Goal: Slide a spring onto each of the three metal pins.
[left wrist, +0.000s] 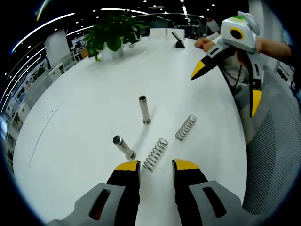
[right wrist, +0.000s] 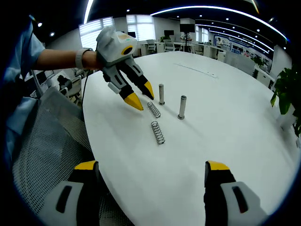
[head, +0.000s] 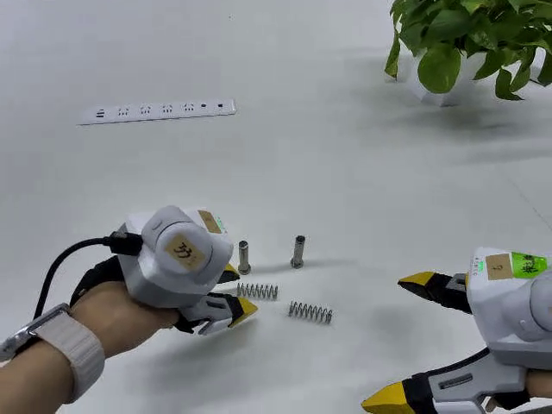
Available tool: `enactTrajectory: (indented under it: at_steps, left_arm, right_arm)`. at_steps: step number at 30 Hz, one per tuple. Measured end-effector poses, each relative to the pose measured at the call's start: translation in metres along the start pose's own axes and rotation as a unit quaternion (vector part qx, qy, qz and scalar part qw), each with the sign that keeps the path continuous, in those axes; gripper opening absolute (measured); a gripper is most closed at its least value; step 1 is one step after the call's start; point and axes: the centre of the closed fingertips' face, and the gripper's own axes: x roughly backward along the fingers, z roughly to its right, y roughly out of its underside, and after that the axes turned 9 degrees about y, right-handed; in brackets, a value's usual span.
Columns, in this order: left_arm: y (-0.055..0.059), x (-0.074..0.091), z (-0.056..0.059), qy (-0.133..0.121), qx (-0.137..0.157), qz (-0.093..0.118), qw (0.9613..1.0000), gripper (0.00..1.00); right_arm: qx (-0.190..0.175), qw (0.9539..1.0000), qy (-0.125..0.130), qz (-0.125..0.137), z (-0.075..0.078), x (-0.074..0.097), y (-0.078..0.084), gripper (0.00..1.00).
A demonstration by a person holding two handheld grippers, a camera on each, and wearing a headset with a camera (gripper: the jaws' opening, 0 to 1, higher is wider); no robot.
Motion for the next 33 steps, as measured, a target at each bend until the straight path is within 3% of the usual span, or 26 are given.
enactTrajectory:
  at_steps: [11,24,28,30,33]
  left_arm:
    - [0.004,-0.012,-0.003,0.011,0.009,-0.031,0.9994,0.21]
    - [0.016,-0.012,-0.001,0.019,0.004,-0.066,0.9976,0.17]
    - [0.017,-0.012,-0.001,0.024,-0.029,-0.089,0.9954,0.14]
    - [0.016,-0.012,0.002,0.023,-0.061,-0.105,0.9923,0.12]
    - [0.017,-0.014,0.0,0.025,-0.073,-0.115,0.9904,0.12]
  right_arm:
    - [-0.021,0.9997,0.008,-0.001,0.0,0.005,0.012,0.94]
    - [-0.031,0.9995,0.007,0.004,-0.003,0.003,0.01,0.93]
    - [-0.029,0.9995,0.006,0.004,-0.004,0.002,0.01,0.93]
    - [-0.03,0.9995,0.006,0.005,-0.005,0.002,0.009,0.93]
    - [-0.032,0.9995,0.005,0.005,-0.006,0.001,0.008,0.92]
